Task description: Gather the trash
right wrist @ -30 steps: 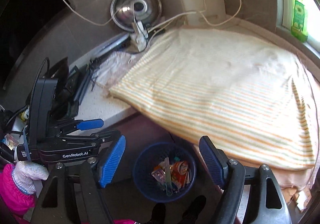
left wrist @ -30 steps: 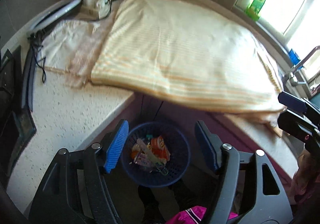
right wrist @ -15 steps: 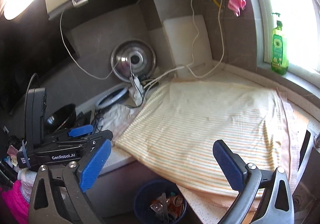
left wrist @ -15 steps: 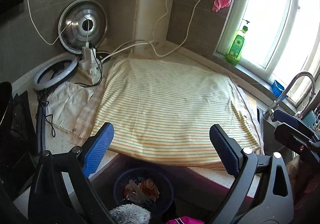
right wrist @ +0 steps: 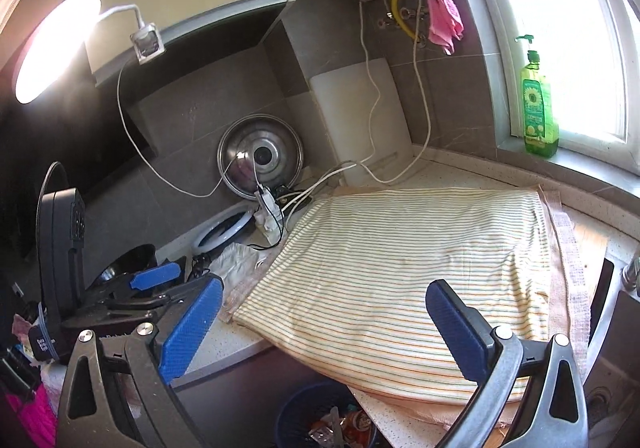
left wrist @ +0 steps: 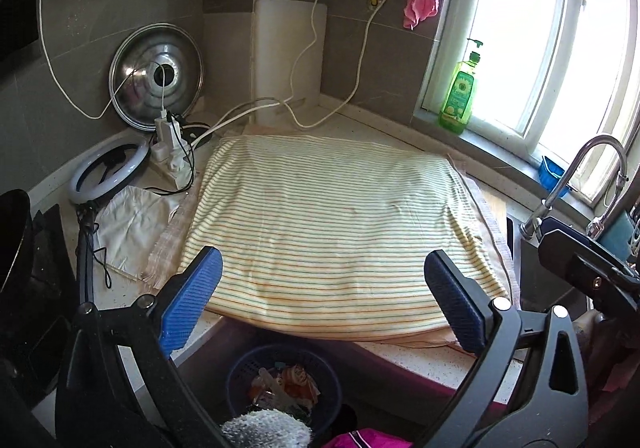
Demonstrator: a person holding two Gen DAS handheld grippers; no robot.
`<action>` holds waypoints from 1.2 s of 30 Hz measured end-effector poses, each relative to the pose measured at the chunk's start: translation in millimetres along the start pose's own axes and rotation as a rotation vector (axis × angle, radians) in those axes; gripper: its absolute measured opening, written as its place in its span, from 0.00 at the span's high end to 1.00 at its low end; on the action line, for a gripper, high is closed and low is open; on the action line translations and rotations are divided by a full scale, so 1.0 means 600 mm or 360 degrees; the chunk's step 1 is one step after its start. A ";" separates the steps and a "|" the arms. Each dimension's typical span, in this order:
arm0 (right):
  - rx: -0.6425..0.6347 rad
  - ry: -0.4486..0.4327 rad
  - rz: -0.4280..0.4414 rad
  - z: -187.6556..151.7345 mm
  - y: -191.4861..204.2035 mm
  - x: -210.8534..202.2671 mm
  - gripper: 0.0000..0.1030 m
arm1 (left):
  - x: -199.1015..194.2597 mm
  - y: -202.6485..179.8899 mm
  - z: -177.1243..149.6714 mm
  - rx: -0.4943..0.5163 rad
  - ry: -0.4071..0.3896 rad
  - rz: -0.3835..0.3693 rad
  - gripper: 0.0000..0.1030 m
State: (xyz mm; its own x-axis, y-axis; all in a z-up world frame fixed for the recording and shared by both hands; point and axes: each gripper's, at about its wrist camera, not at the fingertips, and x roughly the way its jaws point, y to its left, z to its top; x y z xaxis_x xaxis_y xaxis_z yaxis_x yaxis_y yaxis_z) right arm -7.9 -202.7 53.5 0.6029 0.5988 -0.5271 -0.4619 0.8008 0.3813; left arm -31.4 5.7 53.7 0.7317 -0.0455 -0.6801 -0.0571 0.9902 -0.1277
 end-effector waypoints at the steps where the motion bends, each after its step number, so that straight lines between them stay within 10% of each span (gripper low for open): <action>1: 0.0007 -0.0005 0.0000 0.000 -0.003 -0.003 0.00 | -0.002 -0.002 -0.001 0.0005 -0.0008 -0.0006 0.01; 36: -0.0024 -0.0029 -0.0011 0.005 -0.005 -0.024 0.00 | -0.036 -0.027 0.011 -0.0016 -0.0090 -0.0001 0.00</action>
State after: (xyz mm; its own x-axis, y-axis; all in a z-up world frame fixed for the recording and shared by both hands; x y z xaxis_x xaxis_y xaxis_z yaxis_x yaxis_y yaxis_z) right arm -13.1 -213.5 62.3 0.6176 0.5937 -0.5158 -0.4675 0.8045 0.3664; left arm -41.9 -8.7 75.5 0.7691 -0.0380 -0.6379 -0.0634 0.9888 -0.1353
